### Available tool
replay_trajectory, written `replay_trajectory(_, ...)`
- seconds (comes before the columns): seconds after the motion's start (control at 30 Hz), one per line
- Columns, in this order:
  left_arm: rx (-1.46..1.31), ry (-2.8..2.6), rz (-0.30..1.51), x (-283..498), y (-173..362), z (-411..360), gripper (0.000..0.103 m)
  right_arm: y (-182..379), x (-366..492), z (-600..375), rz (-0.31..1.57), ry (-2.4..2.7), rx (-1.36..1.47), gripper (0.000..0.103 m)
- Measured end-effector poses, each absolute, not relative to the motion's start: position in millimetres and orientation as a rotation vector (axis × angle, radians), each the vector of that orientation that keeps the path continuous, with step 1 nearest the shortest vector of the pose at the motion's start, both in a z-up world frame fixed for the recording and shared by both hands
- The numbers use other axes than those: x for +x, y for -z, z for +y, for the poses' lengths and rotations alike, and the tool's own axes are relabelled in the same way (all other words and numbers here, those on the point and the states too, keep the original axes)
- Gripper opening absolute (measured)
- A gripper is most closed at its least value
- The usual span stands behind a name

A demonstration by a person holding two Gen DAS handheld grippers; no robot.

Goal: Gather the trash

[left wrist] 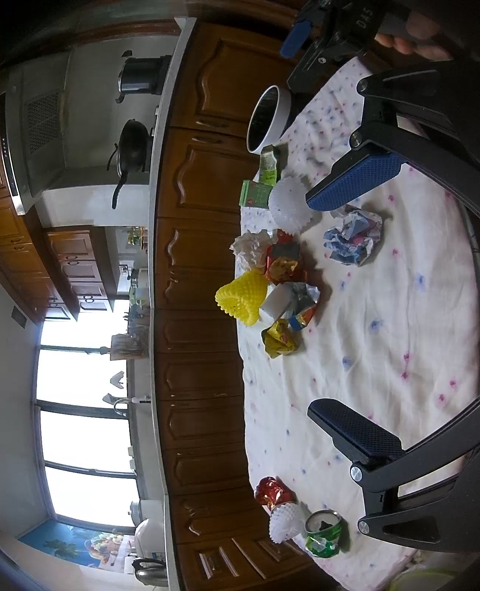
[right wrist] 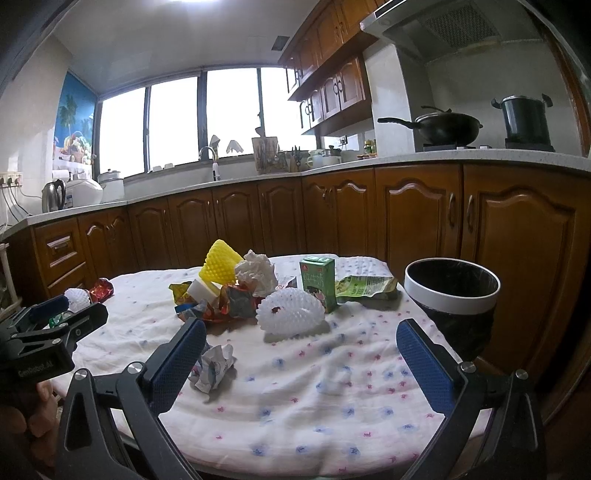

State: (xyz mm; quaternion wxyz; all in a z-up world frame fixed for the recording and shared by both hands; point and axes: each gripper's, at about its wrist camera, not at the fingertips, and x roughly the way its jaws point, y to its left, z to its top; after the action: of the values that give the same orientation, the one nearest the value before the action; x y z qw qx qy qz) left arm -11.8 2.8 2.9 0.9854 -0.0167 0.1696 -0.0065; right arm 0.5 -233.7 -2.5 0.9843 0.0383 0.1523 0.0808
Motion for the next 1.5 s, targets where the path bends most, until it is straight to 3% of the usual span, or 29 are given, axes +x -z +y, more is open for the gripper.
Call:
replay_trajectory(0.9, -0.065, 0.050, 0.410, 5, 9, 2, 0.103, 6, 5, -236, 0.332, -0.171, 0.105, 0.103)
replay_trajectory(1.5, -0.053, 0.279, 0.674, 75, 39, -31, 0.102, 16, 111, -241, 0.640, -0.323, 0.229, 0.099)
